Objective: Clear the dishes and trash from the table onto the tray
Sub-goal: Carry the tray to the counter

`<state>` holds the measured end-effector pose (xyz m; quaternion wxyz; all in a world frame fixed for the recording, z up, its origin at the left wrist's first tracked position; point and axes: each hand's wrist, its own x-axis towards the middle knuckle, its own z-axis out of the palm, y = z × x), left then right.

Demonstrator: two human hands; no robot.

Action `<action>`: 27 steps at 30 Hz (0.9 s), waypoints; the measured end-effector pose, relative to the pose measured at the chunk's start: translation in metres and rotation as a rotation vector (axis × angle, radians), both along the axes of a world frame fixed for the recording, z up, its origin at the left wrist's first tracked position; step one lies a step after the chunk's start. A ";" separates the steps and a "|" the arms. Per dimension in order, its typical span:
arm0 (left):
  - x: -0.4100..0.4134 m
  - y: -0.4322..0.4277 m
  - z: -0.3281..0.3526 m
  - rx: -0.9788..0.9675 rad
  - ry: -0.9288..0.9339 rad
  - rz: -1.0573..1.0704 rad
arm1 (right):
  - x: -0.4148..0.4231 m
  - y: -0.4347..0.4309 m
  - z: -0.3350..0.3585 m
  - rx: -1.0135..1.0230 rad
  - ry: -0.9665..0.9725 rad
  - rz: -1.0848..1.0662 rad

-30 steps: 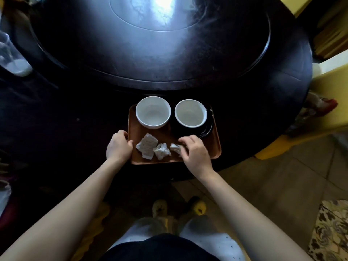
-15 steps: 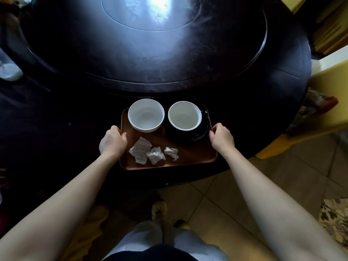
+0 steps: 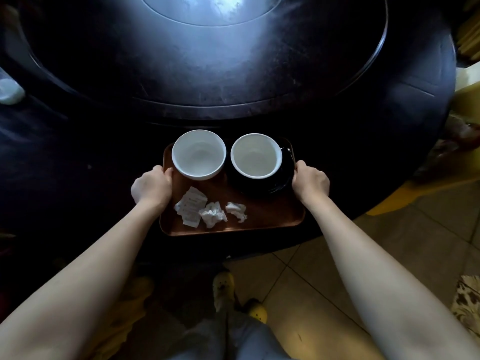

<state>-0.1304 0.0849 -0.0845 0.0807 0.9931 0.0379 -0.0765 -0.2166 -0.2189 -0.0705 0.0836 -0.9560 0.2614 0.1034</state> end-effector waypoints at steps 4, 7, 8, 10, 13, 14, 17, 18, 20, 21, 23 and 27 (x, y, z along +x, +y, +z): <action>-0.003 -0.001 -0.004 0.007 -0.042 0.002 | 0.000 0.001 -0.005 -0.041 -0.033 0.029; -0.003 -0.002 -0.004 0.014 -0.053 0.003 | -0.001 -0.003 -0.004 -0.007 -0.041 0.042; -0.004 -0.002 -0.005 0.013 -0.059 0.005 | -0.003 -0.005 -0.003 0.020 -0.050 0.044; -0.005 -0.002 -0.005 0.012 -0.073 0.009 | -0.005 -0.008 -0.001 0.070 -0.071 0.040; -0.006 -0.002 -0.007 0.011 -0.090 0.013 | -0.002 -0.009 0.001 0.098 -0.072 0.007; -0.007 -0.002 -0.008 0.012 -0.095 0.013 | 0.000 -0.009 0.001 0.092 -0.062 -0.005; -0.007 -0.002 -0.008 0.009 -0.103 0.015 | 0.004 -0.006 0.002 0.065 -0.031 -0.027; -0.008 -0.003 -0.008 0.008 -0.104 0.017 | 0.005 -0.005 0.002 0.056 -0.021 -0.033; -0.009 -0.004 -0.008 0.008 -0.105 0.023 | 0.005 -0.001 0.002 0.038 -0.004 -0.044; -0.009 -0.004 -0.007 0.007 -0.105 0.026 | 0.006 0.001 0.002 0.033 0.004 -0.049; -0.010 -0.004 -0.007 0.006 -0.107 0.025 | 0.006 0.005 0.002 0.033 0.010 -0.061; -0.011 -0.005 -0.006 0.011 -0.114 0.020 | 0.002 0.011 -0.001 0.013 -0.017 -0.061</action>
